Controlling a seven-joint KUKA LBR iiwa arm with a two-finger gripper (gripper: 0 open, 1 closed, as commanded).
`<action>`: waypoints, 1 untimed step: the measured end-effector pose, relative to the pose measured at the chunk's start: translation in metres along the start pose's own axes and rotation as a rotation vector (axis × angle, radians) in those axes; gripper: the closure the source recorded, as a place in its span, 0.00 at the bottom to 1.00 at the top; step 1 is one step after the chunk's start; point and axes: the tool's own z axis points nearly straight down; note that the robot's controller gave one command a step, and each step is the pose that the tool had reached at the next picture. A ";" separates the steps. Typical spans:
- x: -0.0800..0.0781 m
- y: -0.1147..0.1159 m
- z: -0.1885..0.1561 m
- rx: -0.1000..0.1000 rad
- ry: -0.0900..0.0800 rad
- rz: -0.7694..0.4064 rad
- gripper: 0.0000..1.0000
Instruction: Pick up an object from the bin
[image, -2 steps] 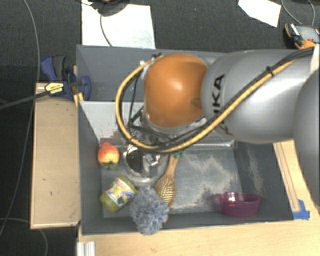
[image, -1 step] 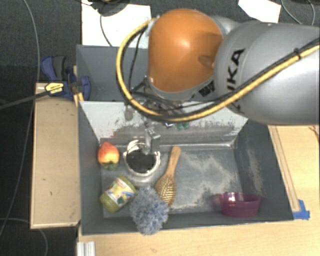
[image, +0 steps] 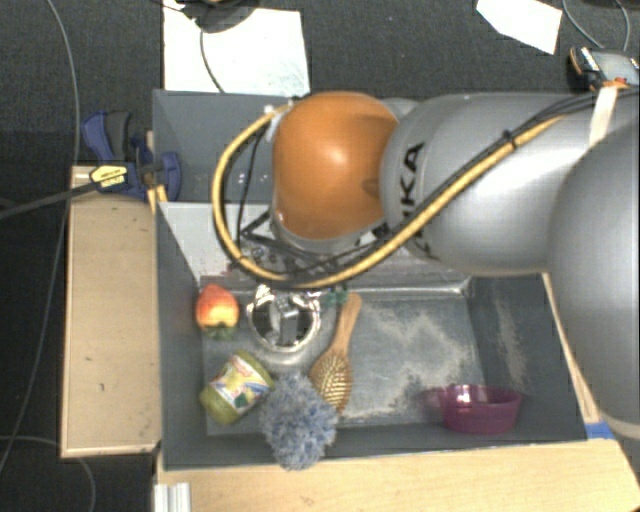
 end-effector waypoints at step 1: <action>0.013 0.041 -0.024 0.002 -0.017 -0.037 0.00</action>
Offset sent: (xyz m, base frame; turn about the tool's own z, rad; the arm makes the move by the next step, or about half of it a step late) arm -0.0084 0.0105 -0.0776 0.0171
